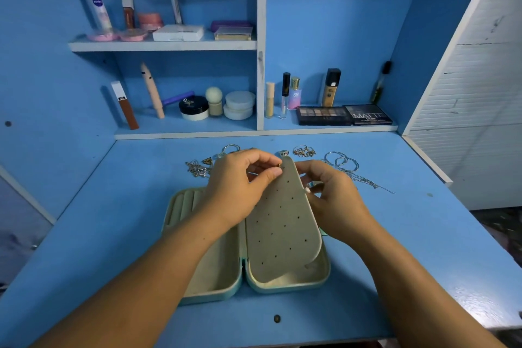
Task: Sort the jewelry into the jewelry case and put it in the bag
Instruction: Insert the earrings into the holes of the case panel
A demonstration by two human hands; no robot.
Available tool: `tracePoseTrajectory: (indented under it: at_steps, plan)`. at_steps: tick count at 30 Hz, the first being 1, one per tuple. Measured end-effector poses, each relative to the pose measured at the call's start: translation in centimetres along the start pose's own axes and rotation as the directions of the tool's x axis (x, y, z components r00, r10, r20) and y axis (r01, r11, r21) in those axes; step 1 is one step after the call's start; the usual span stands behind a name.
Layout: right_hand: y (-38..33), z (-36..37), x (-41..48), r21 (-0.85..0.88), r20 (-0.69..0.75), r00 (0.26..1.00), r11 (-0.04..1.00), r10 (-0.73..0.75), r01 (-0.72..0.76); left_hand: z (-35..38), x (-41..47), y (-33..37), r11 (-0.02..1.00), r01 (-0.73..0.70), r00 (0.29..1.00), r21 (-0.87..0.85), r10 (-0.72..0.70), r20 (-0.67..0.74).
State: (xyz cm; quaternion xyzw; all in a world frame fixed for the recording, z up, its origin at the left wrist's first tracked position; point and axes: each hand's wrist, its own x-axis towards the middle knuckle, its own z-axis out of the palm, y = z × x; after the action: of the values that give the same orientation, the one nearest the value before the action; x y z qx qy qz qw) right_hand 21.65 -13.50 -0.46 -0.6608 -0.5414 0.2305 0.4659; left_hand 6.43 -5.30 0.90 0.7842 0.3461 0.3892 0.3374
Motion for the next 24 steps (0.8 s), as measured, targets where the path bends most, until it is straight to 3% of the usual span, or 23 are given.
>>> tracePoseTrajectory:
  at_steps: [10,18,24]
  plan:
    - [0.5,0.4,0.3,-0.008,-0.014,0.999,1.000,-0.029,0.029,-0.1,0.3,0.0,0.997,-0.020,1.000,0.078,0.018,0.019]
    - [0.2,0.4,0.5,0.010,0.004,0.999,0.999,-0.037,0.037,-0.7,-0.3,1.0,0.993,0.042,0.999,0.108,-0.043,0.007]
    - [-0.9,1.4,1.0,0.047,0.040,0.991,0.991,-0.130,0.128,-2.4,-0.8,2.5,0.971,0.234,0.972,0.051,-0.235,0.012]
